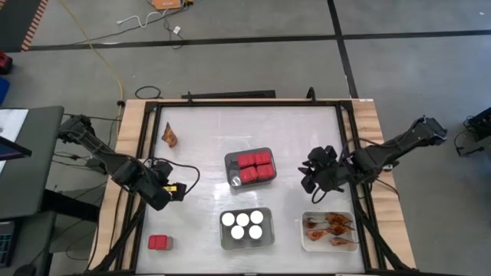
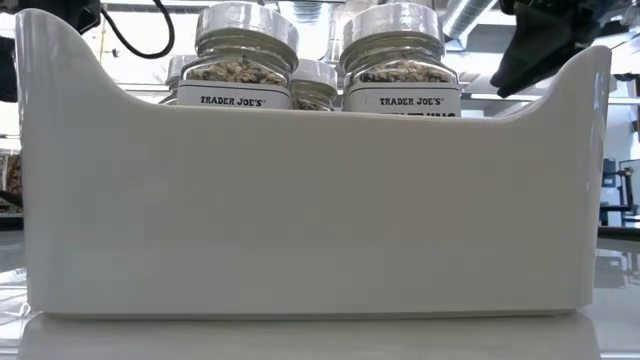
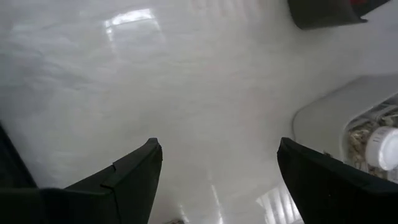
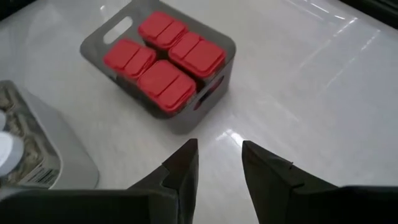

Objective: Sort spices by type
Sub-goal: Put the red seasoning can into the black bin

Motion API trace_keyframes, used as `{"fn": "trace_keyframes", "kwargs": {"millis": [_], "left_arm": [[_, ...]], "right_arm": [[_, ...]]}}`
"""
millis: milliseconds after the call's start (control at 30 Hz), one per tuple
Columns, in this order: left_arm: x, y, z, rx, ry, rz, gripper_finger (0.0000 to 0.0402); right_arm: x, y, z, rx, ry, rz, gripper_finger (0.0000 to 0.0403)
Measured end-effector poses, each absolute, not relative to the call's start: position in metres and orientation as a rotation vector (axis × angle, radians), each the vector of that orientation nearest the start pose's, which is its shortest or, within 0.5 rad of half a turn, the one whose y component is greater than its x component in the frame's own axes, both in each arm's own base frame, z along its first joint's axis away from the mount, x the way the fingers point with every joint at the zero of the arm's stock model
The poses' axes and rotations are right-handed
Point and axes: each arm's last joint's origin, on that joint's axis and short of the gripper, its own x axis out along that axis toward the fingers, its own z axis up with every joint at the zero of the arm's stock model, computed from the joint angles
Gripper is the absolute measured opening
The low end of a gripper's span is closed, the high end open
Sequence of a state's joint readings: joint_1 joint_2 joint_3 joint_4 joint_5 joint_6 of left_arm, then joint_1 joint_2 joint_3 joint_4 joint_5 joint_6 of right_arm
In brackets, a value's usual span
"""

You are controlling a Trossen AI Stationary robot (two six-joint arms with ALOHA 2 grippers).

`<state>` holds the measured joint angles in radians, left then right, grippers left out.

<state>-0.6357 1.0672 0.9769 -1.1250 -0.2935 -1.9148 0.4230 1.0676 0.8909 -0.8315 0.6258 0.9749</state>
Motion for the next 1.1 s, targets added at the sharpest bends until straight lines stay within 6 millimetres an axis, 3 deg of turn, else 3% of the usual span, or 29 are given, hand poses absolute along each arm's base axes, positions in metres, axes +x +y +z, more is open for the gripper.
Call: {"fn": "trace_keyframes", "kwargs": {"millis": [300, 600, 700, 833, 1100], "left_arm": [[0.134, -0.083, 0.279, -1.023, 1.047, 0.858, 0.0306], [0.132, -0.080, 0.280, -0.630, 1.274, 0.508, 0.0306], [0.133, -0.082, 0.279, -0.578, 1.313, 0.442, 0.0306], [0.133, -0.097, 0.281, -0.587, 1.300, 0.308, 0.0306], [0.133, -0.150, 0.289, -0.521, 1.299, 0.071, 0.0306]], "right_arm": [[0.184, 0.049, 0.277, 0.449, 0.650, -0.632, 0.0150], [0.187, 0.036, 0.278, 0.492, 0.627, -0.702, 0.0150], [0.188, 0.035, 0.278, 0.506, 0.614, -0.708, 0.0151], [0.189, 0.035, 0.279, 0.528, 0.602, -0.711, 0.0150], [0.189, 0.037, 0.279, 0.526, 0.604, -0.703, 0.0150]]}}
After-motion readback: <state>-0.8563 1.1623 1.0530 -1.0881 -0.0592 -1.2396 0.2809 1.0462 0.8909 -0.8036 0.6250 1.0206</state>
